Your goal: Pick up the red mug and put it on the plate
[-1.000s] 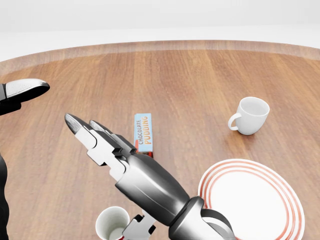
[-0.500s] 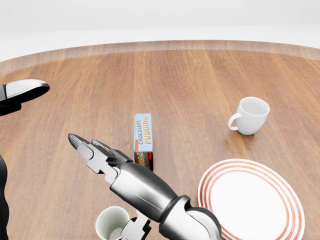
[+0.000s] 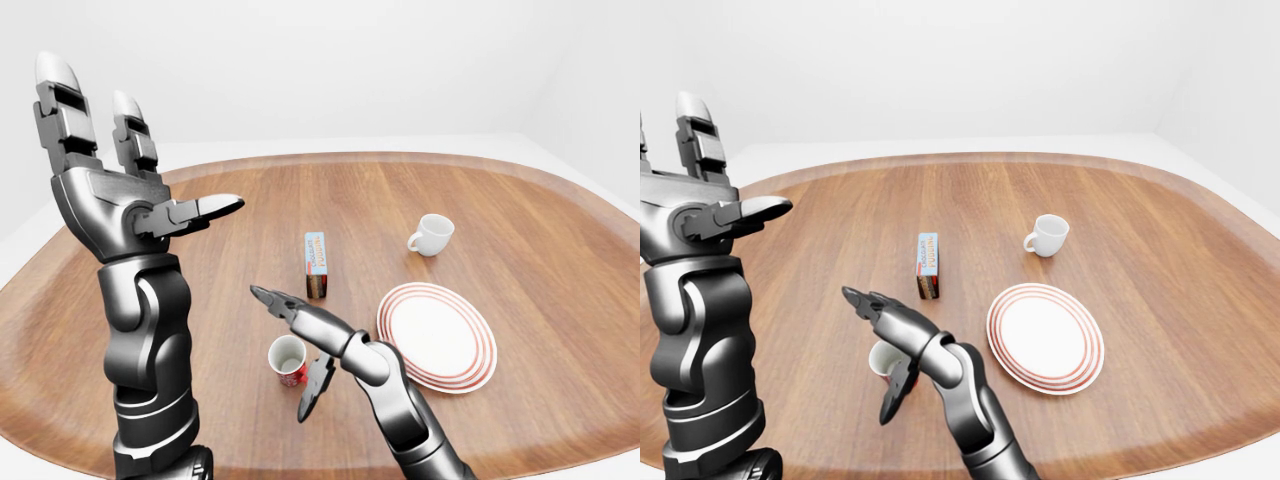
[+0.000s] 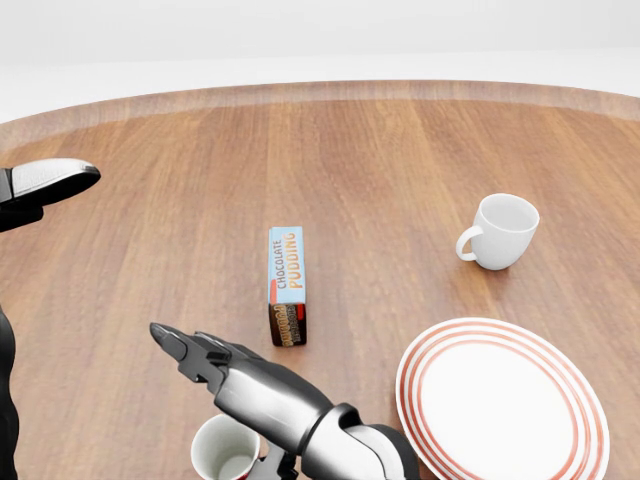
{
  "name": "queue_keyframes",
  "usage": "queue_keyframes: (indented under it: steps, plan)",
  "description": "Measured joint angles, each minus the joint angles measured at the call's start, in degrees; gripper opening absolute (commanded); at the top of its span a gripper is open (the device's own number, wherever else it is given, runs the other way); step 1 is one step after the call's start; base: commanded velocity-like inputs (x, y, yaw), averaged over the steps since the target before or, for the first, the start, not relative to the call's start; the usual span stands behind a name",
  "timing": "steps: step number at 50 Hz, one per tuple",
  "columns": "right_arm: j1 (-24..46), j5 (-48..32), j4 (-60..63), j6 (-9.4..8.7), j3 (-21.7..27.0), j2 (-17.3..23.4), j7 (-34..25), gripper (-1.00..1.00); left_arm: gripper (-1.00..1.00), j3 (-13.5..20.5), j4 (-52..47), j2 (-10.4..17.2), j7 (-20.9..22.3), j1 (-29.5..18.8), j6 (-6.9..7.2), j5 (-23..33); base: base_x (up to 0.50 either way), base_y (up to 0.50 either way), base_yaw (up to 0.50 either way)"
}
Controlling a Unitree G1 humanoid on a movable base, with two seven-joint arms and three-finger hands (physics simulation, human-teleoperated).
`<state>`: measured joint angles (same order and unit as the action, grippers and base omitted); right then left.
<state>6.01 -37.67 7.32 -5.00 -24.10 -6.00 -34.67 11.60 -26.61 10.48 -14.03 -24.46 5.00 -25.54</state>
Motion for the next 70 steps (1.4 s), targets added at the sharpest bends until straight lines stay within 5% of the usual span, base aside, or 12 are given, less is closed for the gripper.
queue_keyframes:
  steps: [55, 70]
  plan:
    - [9.8, -7.8, -25.9, 0.02, 4.9, -4.1, -0.8, 1.00, 0.98, 0.0, -0.5, 0.1, -0.2, -0.3, 0.00, -0.2, 0.00, 0.00, 0.00]
    - [15.8, -8.9, -38.3, 3.08, 7.2, -5.5, 2.3, 1.00, 0.98, -0.1, -1.3, 0.0, -0.5, -0.4, 0.00, -0.5, 0.00, 0.00, 0.00]
